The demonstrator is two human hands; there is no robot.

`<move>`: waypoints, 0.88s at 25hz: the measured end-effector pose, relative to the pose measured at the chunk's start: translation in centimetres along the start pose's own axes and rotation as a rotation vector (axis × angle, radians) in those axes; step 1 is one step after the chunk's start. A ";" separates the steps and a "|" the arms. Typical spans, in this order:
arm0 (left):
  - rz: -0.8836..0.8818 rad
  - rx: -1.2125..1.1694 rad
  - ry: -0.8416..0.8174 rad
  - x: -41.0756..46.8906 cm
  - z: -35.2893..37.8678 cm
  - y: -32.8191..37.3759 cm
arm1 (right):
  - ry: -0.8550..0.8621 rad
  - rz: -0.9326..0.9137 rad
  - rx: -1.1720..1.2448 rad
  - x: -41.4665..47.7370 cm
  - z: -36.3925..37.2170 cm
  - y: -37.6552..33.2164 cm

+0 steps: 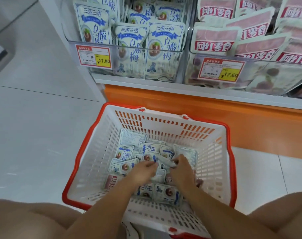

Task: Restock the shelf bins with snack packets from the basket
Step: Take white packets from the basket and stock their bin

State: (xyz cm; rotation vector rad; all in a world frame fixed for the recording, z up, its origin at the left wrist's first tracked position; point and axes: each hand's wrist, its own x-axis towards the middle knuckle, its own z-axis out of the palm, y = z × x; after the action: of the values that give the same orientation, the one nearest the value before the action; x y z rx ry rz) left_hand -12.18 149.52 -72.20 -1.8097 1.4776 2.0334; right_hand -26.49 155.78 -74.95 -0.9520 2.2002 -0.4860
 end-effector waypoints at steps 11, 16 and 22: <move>0.093 -0.898 -0.224 -3.0 -1.4 2.4 | -0.162 0.091 0.751 -2.6 -5.4 -3.1; 0.140 -0.828 -0.181 -5.4 -1.3 4.0 | -0.381 0.043 0.858 -3.8 -6.8 -4.6; 0.207 -0.478 -0.047 -7.9 -4.2 5.9 | -0.277 -0.139 0.842 -3.8 -11.0 -6.6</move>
State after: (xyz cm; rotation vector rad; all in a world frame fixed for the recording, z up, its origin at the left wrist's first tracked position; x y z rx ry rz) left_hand -10.02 147.73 -61.90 -1.7913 1.2915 2.7010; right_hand -29.14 154.98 -61.88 -0.6446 1.4530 -1.1478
